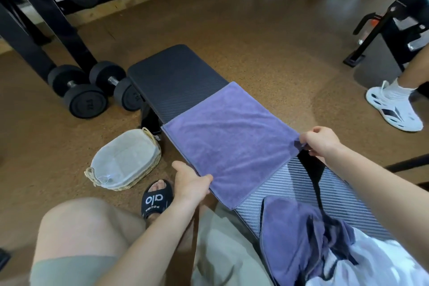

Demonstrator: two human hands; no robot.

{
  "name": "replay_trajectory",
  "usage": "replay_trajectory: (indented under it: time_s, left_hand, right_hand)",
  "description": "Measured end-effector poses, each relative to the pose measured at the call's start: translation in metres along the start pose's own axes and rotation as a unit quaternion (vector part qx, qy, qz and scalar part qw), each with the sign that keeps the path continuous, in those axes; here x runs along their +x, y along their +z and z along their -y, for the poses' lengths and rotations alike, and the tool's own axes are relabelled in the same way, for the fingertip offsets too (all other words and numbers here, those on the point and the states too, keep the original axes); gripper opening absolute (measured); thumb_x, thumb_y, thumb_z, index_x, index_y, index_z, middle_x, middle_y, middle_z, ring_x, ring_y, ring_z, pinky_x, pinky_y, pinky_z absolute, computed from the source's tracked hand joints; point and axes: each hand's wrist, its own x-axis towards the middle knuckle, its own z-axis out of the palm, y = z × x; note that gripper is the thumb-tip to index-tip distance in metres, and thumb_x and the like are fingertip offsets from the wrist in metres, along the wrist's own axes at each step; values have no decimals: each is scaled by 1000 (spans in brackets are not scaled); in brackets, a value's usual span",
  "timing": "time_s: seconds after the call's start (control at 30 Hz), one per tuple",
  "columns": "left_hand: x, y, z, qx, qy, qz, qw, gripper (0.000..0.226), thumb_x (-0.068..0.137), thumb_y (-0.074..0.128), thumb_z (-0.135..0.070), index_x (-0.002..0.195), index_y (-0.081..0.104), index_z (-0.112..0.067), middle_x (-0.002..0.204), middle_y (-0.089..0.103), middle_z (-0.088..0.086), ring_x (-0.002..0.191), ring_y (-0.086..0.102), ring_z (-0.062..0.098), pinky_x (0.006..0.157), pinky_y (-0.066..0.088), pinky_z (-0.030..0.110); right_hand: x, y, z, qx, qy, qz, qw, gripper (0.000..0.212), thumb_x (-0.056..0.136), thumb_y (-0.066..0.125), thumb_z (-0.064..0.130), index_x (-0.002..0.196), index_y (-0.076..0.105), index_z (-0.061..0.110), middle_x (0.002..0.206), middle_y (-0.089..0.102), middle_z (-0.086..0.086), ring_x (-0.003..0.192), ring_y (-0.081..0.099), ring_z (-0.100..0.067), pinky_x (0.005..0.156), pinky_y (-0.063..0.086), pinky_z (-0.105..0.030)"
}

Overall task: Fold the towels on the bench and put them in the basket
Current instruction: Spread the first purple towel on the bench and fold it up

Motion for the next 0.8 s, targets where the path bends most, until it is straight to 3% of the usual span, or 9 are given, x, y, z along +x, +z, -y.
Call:
replay_trajectory:
  time_s: [0.1, 0.17, 0.27, 0.37, 0.47, 0.53, 0.7, 0.8]
  left_hand:
    - [2, -8, -3, 187, 136, -55, 971, 78, 76, 78, -30, 133, 26, -16, 134, 36, 11, 115, 46, 32, 96, 47, 43]
    - [8, -7, -15, 320, 281, -81, 901, 83, 89, 65, -41, 154, 18, -19, 154, 25, 15, 137, 31, 35, 110, 37, 43]
    - [24, 10, -40, 453, 383, -11, 805, 70, 103, 35, -52, 162, 6, -28, 169, 1, 9, 155, 2, 30, 125, 7, 46]
    - [40, 33, -49, 522, 385, 32, 761, 76, 101, 23, -64, 162, -3, -27, 169, -12, 8, 155, -12, 29, 124, -7, 50]
    - [48, 40, -34, 534, 360, 53, 763, 94, 91, 22, -81, 161, -8, -26, 166, -23, 9, 153, -23, 29, 123, -11, 51]
    - [53, 40, -21, 518, 360, 47, 774, 101, 85, 20, -87, 161, -7, -27, 165, -28, 7, 151, -28, 27, 123, -13, 52]
    - [57, 43, -12, 497, 376, 26, 782, 107, 77, 20, -91, 160, -14, -32, 162, -35, 6, 148, -34, 27, 122, -14, 53]
    - [55, 42, -13, 495, 377, 31, 783, 108, 76, 20, -92, 159, -17, -32, 161, -37, 5, 147, -37, 27, 122, -14, 53]
  right_hand:
    - [-1, -6, -5, -69, -18, 12, 997, 14, 82, 67, 15, 87, 56, 7, 84, 67, -14, 76, 63, -29, 64, 50, -34]
    - [-3, -4, -6, -214, -56, -33, 975, 36, 84, 67, 27, 113, 57, 8, 110, 64, -16, 103, 63, -36, 84, 50, -39]
    - [-14, 20, -3, -303, -237, -62, 921, 52, 89, 56, 33, 138, 50, 17, 134, 53, -18, 123, 53, -41, 101, 47, -46]
    - [-24, 65, 9, -345, -443, 10, 828, 58, 91, 36, 36, 144, 53, 19, 146, 53, -14, 132, 52, -36, 108, 44, -47]
    - [-30, 105, 27, -440, -498, 96, 741, 68, 95, 13, 46, 157, 32, 26, 164, 29, -5, 151, 26, -27, 122, 22, -45]
    - [-24, 116, 35, -455, -510, 111, 722, 69, 96, 5, 50, 159, 24, 30, 167, 18, -2, 155, 15, -24, 125, 12, -44]
    - [28, 113, 61, -442, -453, 62, 772, 65, 99, 6, 49, 160, 19, 31, 169, 10, -1, 156, 6, -21, 126, 7, -41]
    - [50, 123, 84, -441, -435, 72, 782, 57, 105, 13, 48, 160, 14, 34, 170, 4, 0, 156, 2, -19, 125, 7, -39]
